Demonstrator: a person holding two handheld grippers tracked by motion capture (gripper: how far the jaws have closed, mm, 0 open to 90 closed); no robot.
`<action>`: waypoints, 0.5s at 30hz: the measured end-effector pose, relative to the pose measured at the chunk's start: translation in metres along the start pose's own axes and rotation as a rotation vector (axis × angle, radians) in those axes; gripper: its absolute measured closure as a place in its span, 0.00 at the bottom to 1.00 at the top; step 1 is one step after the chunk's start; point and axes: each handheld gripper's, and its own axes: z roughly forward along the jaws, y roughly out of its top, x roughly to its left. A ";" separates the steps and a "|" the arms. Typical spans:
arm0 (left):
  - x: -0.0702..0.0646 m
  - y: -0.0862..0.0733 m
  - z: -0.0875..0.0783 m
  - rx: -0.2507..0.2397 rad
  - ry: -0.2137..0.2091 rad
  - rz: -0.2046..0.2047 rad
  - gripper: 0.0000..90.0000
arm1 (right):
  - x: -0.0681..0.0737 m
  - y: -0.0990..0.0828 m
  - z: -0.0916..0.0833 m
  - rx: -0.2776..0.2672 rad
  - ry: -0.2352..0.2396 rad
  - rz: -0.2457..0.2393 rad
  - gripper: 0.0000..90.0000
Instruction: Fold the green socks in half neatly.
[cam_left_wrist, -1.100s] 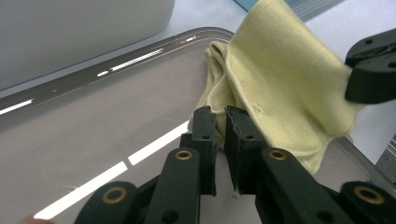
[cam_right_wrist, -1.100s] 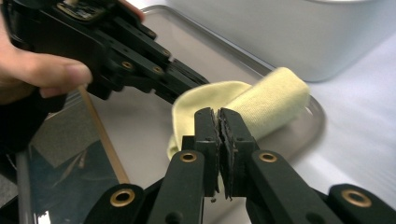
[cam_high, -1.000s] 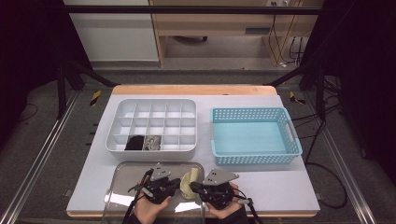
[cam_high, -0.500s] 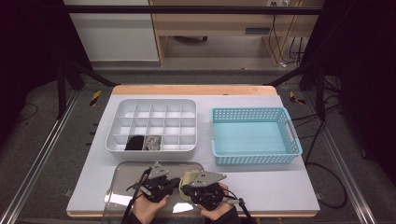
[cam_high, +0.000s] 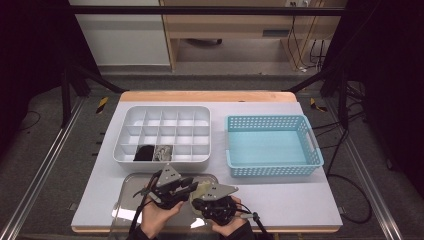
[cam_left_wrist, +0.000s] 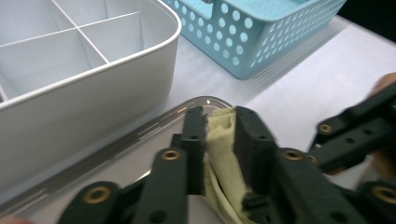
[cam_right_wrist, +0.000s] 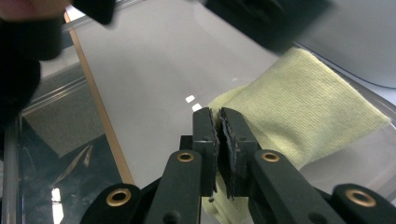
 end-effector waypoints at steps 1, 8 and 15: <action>-0.001 0.000 0.004 0.019 0.007 0.007 0.72 | 0.000 0.000 0.000 0.000 -0.001 -0.003 0.94; 0.009 -0.010 0.013 0.073 0.031 -0.013 0.68 | 0.000 0.000 -0.006 0.016 0.004 -0.017 0.94; 0.010 -0.024 0.002 0.069 -0.003 -0.041 0.69 | -0.008 -0.004 -0.024 0.025 -0.028 -0.011 0.94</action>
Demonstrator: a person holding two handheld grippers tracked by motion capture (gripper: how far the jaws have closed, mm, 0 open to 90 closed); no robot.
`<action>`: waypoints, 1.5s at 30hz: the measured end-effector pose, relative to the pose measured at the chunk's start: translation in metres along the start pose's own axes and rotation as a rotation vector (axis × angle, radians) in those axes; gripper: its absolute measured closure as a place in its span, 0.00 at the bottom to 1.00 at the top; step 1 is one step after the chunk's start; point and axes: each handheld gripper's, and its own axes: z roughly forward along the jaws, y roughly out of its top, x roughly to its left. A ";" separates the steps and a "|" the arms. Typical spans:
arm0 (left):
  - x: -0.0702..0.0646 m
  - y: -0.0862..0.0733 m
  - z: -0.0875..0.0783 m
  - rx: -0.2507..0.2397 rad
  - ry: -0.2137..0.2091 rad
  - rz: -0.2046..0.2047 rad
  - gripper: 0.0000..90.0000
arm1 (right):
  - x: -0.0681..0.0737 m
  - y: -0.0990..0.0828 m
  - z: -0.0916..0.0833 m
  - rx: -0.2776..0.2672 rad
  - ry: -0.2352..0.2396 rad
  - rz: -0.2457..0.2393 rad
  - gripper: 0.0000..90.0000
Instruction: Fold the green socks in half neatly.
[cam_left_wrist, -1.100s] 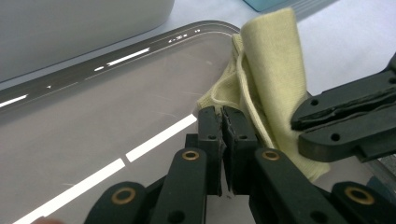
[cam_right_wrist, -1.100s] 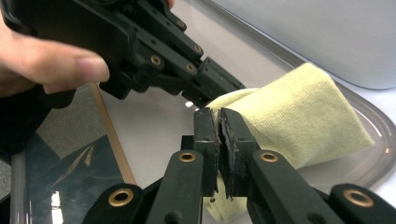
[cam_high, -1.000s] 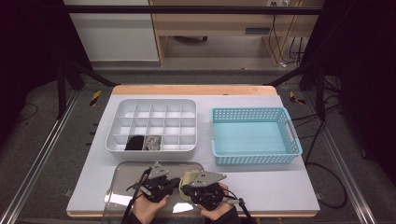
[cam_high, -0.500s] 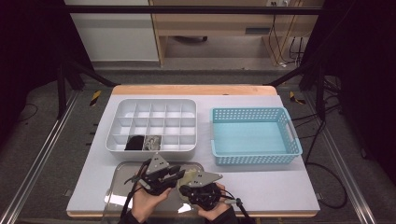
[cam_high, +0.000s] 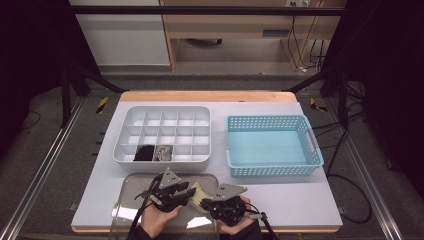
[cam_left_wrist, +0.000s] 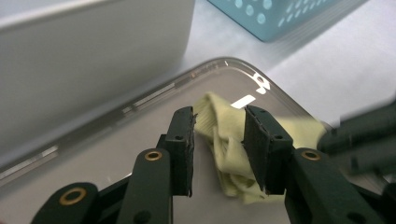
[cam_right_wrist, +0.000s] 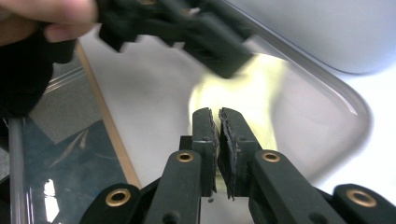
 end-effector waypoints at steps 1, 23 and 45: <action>-0.001 -0.002 -0.002 -0.001 -0.006 -0.002 0.69 | -0.002 -0.001 -0.002 -0.003 -0.009 0.001 0.93; -0.011 -0.022 -0.001 -0.050 0.029 0.008 0.39 | -0.009 -0.014 -0.007 -0.012 -0.081 0.107 0.92; -0.016 -0.027 0.011 -0.008 -0.172 -0.109 0.61 | -0.013 -0.019 -0.007 -0.026 -0.081 0.134 0.94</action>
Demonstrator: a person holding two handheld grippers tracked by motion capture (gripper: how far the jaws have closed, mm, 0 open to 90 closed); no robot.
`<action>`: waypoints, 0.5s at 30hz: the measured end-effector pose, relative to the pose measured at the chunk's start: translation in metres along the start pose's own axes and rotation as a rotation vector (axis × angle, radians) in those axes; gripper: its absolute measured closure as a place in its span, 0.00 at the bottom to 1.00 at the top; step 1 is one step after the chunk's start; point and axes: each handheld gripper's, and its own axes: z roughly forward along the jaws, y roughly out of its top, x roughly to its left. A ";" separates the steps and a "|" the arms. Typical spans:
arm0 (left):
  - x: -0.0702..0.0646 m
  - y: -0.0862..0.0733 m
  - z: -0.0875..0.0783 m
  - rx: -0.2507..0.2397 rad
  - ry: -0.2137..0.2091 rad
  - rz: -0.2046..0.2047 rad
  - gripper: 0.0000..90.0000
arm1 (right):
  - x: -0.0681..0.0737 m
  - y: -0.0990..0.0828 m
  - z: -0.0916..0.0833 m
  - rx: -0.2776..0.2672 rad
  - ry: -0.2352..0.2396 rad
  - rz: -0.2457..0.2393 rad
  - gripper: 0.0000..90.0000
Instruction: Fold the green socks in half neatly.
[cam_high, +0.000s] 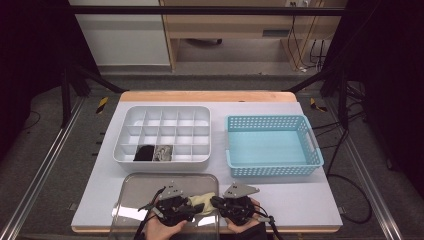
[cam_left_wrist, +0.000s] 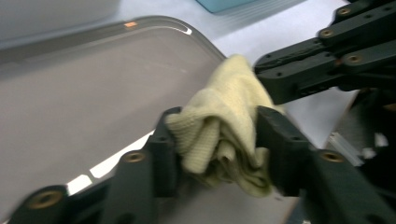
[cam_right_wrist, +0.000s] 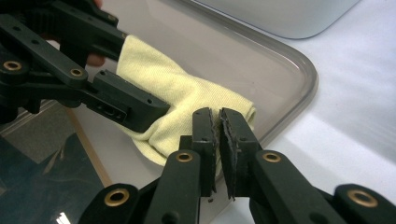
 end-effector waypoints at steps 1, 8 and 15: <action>0.000 0.000 0.000 -0.001 -0.002 -0.005 0.63 | 0.000 0.000 0.000 -0.001 0.001 0.001 0.94; -0.004 0.005 -0.005 -0.013 -0.003 -0.017 0.74 | -0.001 0.001 -0.003 -0.018 -0.001 -0.004 0.94; -0.003 0.016 -0.020 -0.078 0.022 0.038 0.76 | -0.012 0.004 -0.025 -0.124 -0.043 0.009 0.88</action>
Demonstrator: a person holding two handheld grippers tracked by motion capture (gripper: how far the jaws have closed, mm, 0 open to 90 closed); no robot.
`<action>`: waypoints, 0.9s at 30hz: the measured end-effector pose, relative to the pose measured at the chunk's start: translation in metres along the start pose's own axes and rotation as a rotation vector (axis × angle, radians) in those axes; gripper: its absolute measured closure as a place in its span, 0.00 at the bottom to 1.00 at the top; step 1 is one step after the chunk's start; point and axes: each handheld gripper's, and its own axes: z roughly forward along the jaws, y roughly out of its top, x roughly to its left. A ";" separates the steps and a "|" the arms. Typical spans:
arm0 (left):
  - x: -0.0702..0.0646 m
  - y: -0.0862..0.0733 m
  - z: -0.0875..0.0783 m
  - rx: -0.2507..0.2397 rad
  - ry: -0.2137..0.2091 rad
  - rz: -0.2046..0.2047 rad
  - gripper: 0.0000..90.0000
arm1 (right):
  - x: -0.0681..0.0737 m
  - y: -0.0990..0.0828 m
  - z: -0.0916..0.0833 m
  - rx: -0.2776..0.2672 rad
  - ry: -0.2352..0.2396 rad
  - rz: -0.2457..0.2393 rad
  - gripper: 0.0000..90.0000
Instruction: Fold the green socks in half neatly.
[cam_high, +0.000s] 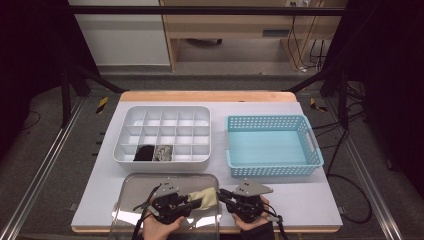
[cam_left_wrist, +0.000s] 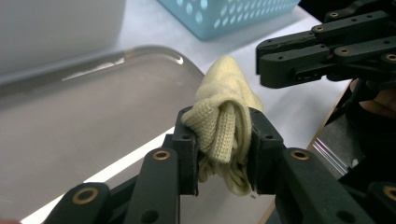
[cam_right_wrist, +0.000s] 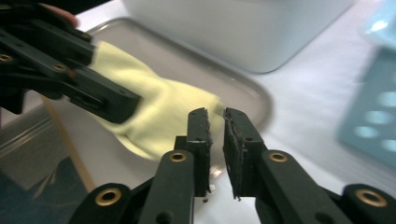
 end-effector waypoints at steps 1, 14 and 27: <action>0.000 0.001 -0.002 -0.006 0.002 0.001 0.76 | -0.003 0.000 -0.003 -0.005 -0.004 0.003 0.87; 0.004 0.019 -0.026 -0.066 0.055 0.037 0.75 | -0.027 -0.011 -0.028 -0.042 -0.124 0.016 0.69; 0.014 0.036 -0.049 -0.116 0.095 0.040 0.75 | -0.040 -0.023 -0.046 -0.043 -0.179 0.049 0.63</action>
